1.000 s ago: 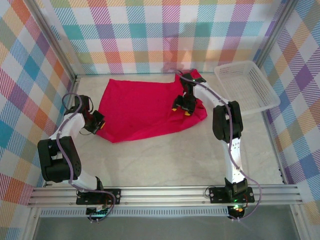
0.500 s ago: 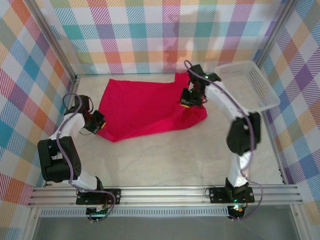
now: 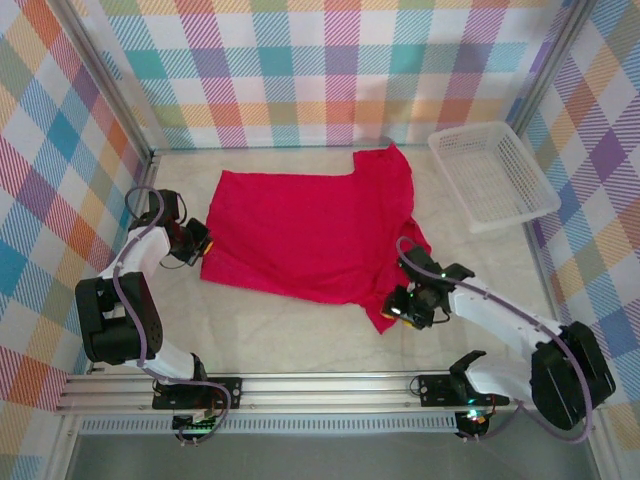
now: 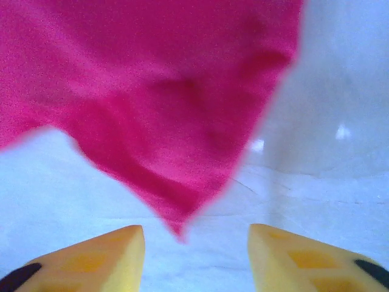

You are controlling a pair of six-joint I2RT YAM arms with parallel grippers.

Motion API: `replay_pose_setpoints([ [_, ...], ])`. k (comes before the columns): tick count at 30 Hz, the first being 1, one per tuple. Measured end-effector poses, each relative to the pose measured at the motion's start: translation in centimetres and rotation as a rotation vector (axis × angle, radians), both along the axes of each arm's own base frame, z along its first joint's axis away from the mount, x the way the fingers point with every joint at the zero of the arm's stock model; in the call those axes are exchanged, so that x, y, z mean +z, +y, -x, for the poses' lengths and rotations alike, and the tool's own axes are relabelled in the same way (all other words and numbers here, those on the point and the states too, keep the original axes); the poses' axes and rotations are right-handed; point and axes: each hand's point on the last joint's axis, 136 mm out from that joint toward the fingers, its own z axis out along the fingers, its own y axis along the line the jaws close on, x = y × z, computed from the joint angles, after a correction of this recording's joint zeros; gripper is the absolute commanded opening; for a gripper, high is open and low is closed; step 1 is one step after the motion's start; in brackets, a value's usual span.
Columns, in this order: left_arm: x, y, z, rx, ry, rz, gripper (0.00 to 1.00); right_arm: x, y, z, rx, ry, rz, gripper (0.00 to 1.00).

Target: Fold the inside-out t-shirt

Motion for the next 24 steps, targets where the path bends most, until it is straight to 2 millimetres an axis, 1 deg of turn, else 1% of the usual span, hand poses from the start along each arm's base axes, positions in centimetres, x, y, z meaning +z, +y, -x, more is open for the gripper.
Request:
replay_pose_setpoints([
  [1, 0.0, 0.0, 0.0, 0.0, 0.0, 0.0, 0.0, 1.5, 0.3, -1.3, -0.009, -0.055, -0.005, 0.52],
  [2, 0.0, 0.0, 0.0, 0.0, -0.001, 0.0, 0.0, 3.0, 0.6, -2.6, -0.016, -0.106, -0.009, 0.47],
  [4, 0.0, 0.0, 0.0, 0.0, -0.001, 0.0, 0.0, 4.7, 0.9, -4.5, -0.027, -0.166, -0.002, 0.37],
  [6, -0.1, 0.0, 0.1, 0.0, 0.002, 0.0, 0.0, 5.0, 0.8, -5.8, -0.038, -0.183, 0.027, 0.35],
  [8, -0.3, 0.0, 0.2, 0.0, 0.008, 0.001, 0.0, 4.1, 0.5, -6.6, -0.049, -0.158, 0.068, 0.37],
  [12, -0.5, -0.1, 0.4, 0.0, 0.013, 0.002, 0.0, 1.4, -0.1, -6.7, -0.051, -0.073, 0.139, 0.55],
  [15, -0.5, 0.0, 0.4, 0.0, 0.013, 0.002, 0.0, 0.4, -0.2, -6.5, -0.055, -0.035, 0.152, 0.68],
  [20, -0.7, -0.1, 0.3, 0.0, 0.017, 0.003, 0.0, -0.1, 0.1, -6.3, -0.092, -0.022, 0.125, 0.7],
  [24, -1.1, -0.1, 0.4, 0.0, 0.028, 0.005, 0.0, -2.0, -0.1, -5.2, -0.136, 0.017, 0.11, 0.72],
])
